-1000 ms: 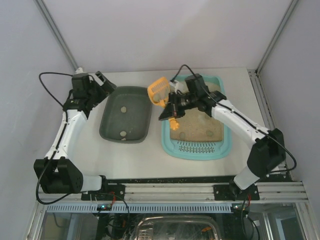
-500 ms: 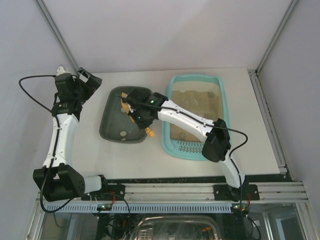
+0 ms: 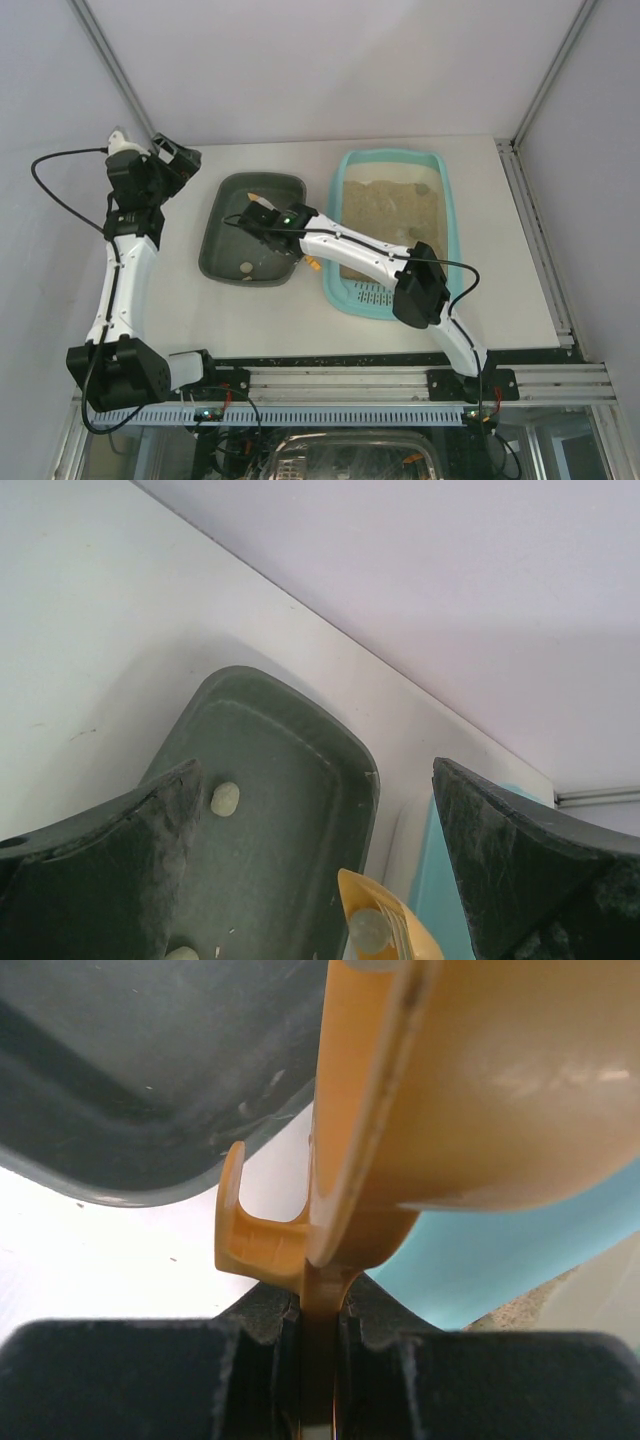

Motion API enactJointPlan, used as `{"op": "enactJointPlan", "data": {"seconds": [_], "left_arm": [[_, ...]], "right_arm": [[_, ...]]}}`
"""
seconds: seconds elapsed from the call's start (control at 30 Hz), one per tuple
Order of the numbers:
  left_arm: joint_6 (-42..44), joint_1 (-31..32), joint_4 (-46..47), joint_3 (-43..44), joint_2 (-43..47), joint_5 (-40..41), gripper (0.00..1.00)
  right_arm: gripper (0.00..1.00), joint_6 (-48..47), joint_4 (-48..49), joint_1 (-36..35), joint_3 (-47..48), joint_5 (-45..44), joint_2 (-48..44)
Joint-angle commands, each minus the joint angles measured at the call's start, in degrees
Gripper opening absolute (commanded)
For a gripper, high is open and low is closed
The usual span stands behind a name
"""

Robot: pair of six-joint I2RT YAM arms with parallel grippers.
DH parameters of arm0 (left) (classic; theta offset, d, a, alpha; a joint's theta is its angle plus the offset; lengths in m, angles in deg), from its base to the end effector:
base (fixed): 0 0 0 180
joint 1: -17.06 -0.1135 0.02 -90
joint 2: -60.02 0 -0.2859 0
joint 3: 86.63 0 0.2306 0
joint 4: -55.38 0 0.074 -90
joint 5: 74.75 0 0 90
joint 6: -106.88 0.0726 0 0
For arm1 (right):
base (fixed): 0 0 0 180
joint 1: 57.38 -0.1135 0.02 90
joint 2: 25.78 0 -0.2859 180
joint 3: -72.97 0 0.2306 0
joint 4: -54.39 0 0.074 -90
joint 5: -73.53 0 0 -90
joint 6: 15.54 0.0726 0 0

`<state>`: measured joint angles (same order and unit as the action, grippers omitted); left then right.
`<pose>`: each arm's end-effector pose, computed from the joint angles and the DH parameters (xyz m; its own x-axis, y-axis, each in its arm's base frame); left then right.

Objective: Clean the litter box

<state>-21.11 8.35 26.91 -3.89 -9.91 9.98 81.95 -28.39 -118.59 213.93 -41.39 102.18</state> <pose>0.2853 0.0370 0.3937 -0.1713 -0.6463 -0.7436 -0.2142 0.7611 -0.6122 0.2526 0.3962 0.2596 -0.5425 -0.7418 -0.3942 -0.6596 0.6668 -0.3470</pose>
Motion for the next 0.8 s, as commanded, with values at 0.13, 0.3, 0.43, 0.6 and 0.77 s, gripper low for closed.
{"op": "enactJointPlan", "data": {"seconds": [0.13, 0.3, 0.43, 0.6, 0.77], "left_arm": [[-0.09, 0.02, 8.05, -2.23, 2.52, -6.16, 1.0], [0.0, 0.12, 10.13, -3.29, 2.37, -10.54, 1.0], [-0.97, 0.23, 11.67, -3.84, 1.97, -12.3, 1.0], [0.85, 1.74, 11.23, -2.45, 0.77, -12.95, 1.0], [5.06, 7.96, 6.64, 3.02, -5.77, -16.44, 1.0]], "right_arm": [[0.0, -7.25, 4.06, -3.83, -6.01, -5.42, -1.13], [0.0, -7.08, 4.35, -4.6, -7.77, -10.33, -1.8], [0.0, -7.23, 5.51, -5.27, -7.76, -14.18, -2.81], [0.0, -2.5, 4.91, -4.77, -6.63, -15.06, -8.63], [0.0, 11.63, -5.64, 3.55, -5.21, 3.93, -21.38]]}}
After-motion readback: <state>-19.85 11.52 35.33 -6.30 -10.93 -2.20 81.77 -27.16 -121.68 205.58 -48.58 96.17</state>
